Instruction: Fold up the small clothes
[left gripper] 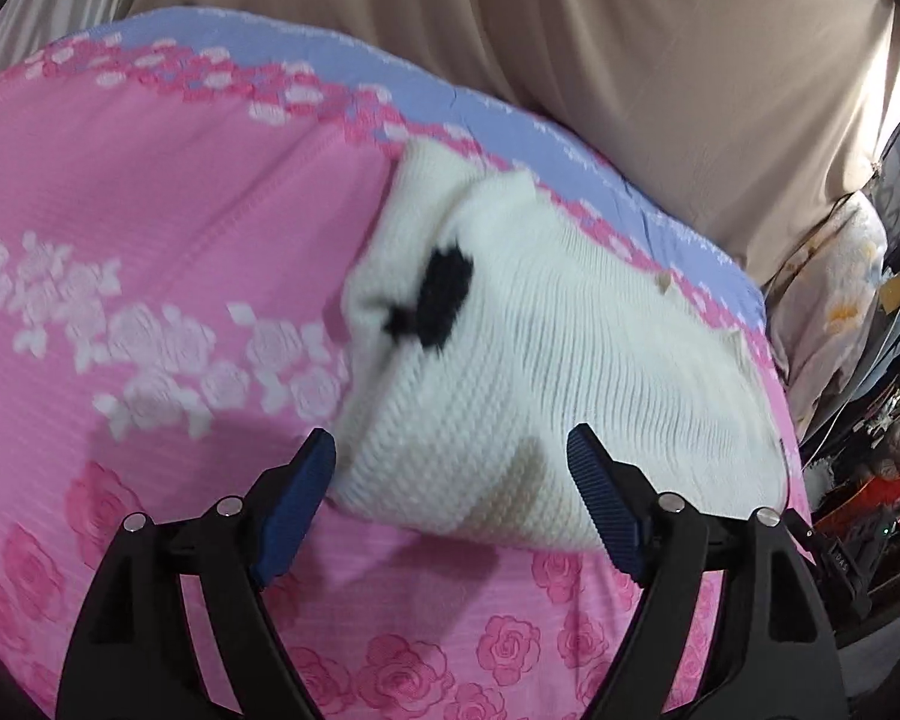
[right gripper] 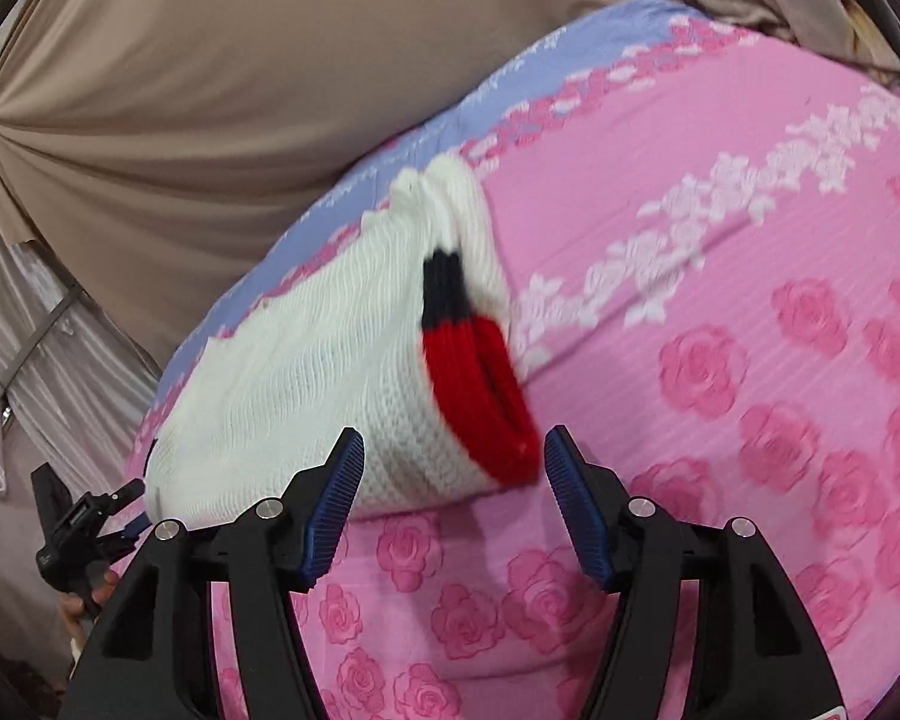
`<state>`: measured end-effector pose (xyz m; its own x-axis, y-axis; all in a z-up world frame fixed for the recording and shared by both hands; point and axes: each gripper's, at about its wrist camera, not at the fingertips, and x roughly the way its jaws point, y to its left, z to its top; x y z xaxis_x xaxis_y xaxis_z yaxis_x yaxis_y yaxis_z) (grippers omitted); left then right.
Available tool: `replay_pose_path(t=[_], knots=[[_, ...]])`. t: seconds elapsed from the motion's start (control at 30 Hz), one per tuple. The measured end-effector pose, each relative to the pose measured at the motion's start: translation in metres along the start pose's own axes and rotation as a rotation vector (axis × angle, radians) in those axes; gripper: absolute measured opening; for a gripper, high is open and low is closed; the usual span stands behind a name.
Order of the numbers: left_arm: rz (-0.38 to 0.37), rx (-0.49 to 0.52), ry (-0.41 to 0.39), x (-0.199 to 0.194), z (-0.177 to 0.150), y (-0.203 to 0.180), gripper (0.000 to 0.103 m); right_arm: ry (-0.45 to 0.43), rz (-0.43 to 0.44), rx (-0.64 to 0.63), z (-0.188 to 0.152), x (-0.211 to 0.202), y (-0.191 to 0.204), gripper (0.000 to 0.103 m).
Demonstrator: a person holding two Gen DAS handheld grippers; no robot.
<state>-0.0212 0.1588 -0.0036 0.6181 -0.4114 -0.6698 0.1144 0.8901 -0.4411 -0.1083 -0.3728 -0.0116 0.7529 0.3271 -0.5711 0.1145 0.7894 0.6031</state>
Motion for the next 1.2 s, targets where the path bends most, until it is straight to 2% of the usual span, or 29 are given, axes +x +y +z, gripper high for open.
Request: replay_pose_path(t=[0.07, 0.1, 0.13, 0.2, 0.23, 0.3, 0.4, 0.5, 0.53, 0.6, 0.67, 0.7, 0.73, 0.8, 0.83, 0.9, 0.97, 1.07, 1.2], knots=[[0.043, 0.037, -0.009, 0.004, -0.002, -0.008, 0.06, -0.008, -0.036, -0.036, 0.002, 0.007, 0.009, 0.062], [0.08, 0.072, -0.01, 0.005, -0.002, -0.014, 0.031, -0.018, -0.061, -0.06, 0.003, 0.008, 0.013, 0.047], [0.103, 0.093, 0.002, 0.005, -0.001, -0.017, 0.011, -0.017, -0.065, -0.075, 0.006, 0.007, 0.017, 0.017], [0.067, 0.067, 0.012, -0.008, 0.002, -0.015, 0.01, -0.048, -0.016, -0.055, 0.01, -0.011, 0.02, 0.014], [0.08, 0.075, 0.0, -0.019, 0.001, -0.015, 0.01, -0.069, -0.01, -0.056, 0.011, -0.024, 0.021, 0.013], [0.087, 0.087, -0.014, -0.04, -0.003, -0.011, 0.01, -0.097, -0.021, -0.063, 0.006, -0.049, 0.02, 0.012], [0.123, 0.09, 0.028, -0.054, -0.02, 0.001, 0.01, -0.062, -0.094, -0.074, -0.009, -0.062, 0.006, 0.011], [0.152, 0.068, 0.122, -0.037, -0.045, 0.015, 0.011, 0.057, -0.158, -0.042, -0.033, -0.043, -0.02, 0.012], [0.154, 0.071, 0.105, -0.036, -0.05, 0.016, 0.013, 0.079, -0.166, -0.029, -0.038, -0.037, -0.025, 0.014], [0.173, 0.091, 0.074, -0.044, -0.049, 0.01, 0.019, 0.068, -0.155, -0.022, -0.035, -0.042, -0.025, 0.018], [0.188, 0.106, 0.032, -0.062, -0.04, -0.001, 0.025, 0.006, -0.188, -0.06, -0.025, -0.058, -0.014, 0.024], [0.185, 0.123, 0.002, -0.071, -0.035, -0.006, 0.035, -0.029, -0.204, -0.09, -0.017, -0.066, -0.006, 0.031], [0.187, 0.15, -0.045, -0.084, -0.027, -0.015, 0.053, -0.059, -0.21, -0.113, -0.009, -0.072, 0.0, 0.044], [0.182, 0.174, -0.135, -0.102, -0.011, -0.027, 0.069, -0.121, -0.194, -0.149, 0.011, -0.079, 0.014, 0.059], [0.157, 0.185, -0.179, -0.106, -0.001, -0.034, 0.075, -0.139, -0.177, -0.164, 0.02, -0.078, 0.021, 0.063], [0.116, 0.195, -0.197, -0.097, 0.016, -0.043, 0.079, -0.148, -0.156, -0.19, 0.038, -0.066, 0.034, 0.069], [0.095, 0.192, -0.184, -0.07, 0.036, -0.049, 0.079, -0.138, -0.158, -0.234, 0.053, -0.041, 0.049, 0.072], [0.082, 0.178, -0.104, -0.021, 0.058, -0.05, 0.079, -0.089, -0.159, -0.265, 0.069, -0.002, 0.06, 0.073], [0.083, 0.149, 0.003, 0.034, 0.067, -0.044, 0.078, -0.01, -0.188, -0.275, 0.082, 0.046, 0.061, 0.073]])
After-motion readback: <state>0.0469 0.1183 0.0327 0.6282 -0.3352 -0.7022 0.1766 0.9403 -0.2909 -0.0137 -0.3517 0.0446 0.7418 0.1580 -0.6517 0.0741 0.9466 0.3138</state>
